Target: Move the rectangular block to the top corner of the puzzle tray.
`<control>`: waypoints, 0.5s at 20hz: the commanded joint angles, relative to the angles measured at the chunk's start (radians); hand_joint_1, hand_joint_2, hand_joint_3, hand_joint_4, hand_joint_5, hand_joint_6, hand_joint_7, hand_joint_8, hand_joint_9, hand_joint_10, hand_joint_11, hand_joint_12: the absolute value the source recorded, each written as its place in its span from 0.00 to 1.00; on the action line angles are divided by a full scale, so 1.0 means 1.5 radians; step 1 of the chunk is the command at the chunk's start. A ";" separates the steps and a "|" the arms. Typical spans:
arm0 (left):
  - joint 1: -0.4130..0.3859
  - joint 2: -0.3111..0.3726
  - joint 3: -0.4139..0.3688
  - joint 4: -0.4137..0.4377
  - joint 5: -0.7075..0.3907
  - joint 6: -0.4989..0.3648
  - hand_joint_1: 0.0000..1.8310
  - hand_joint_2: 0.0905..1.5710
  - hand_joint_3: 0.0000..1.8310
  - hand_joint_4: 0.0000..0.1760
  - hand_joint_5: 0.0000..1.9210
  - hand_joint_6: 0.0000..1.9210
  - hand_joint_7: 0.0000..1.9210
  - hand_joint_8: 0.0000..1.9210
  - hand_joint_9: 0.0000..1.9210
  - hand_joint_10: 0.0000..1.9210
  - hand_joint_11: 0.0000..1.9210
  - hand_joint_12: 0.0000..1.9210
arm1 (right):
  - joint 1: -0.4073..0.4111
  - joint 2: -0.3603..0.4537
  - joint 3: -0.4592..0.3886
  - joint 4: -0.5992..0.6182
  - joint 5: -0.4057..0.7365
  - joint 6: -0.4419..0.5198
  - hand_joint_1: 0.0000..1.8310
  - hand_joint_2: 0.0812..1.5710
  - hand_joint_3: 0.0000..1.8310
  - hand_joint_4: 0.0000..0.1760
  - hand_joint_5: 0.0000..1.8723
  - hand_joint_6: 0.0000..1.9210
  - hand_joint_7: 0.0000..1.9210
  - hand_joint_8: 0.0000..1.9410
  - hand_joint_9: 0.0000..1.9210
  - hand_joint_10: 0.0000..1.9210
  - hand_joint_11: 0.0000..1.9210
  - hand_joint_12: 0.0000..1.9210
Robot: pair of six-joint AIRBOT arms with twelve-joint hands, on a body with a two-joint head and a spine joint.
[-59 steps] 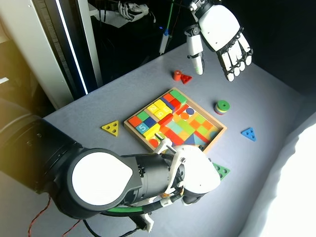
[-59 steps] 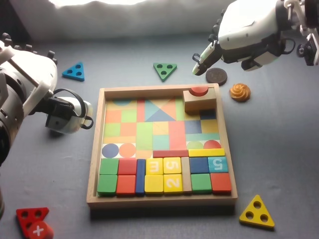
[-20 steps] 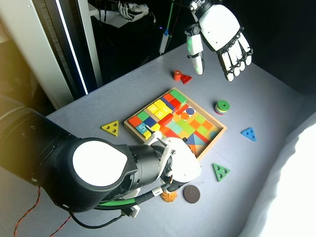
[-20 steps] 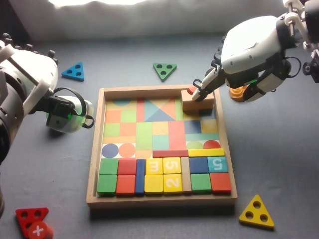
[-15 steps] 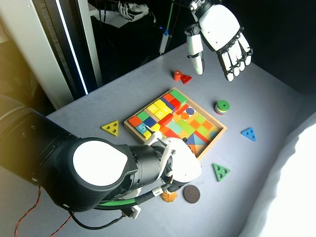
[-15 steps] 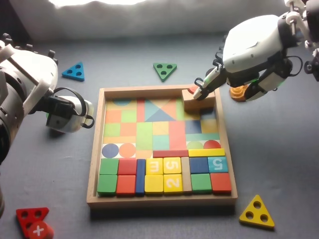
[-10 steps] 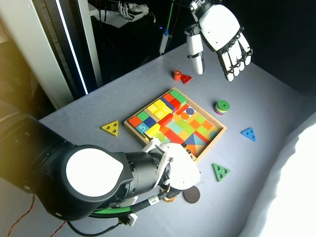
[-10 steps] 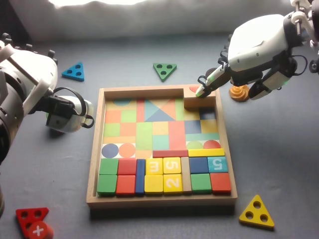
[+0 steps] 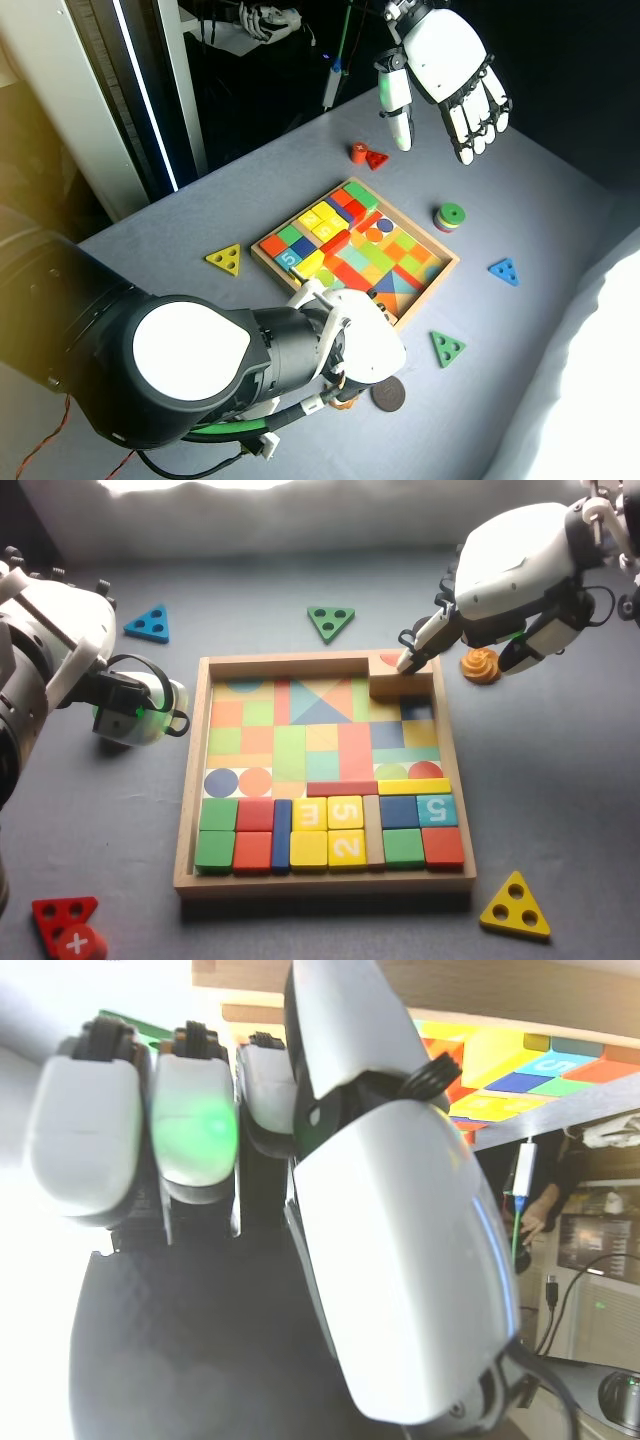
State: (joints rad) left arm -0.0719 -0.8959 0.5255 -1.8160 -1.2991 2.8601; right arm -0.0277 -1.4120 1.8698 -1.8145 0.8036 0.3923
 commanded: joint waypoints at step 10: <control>-0.011 0.004 0.000 0.050 -0.020 0.002 0.00 0.83 0.00 0.00 0.20 0.00 0.19 0.00 0.16 0.00 0.00 0.26 | 0.061 0.018 0.000 0.038 0.016 0.021 0.76 0.83 0.00 0.00 0.23 0.00 0.65 1.00 0.79 1.00 0.79 1.00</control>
State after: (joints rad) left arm -0.0753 -0.8959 0.5255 -1.8267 -1.2995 2.8597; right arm 0.0540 -1.4010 1.8675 -1.8122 0.8230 0.4221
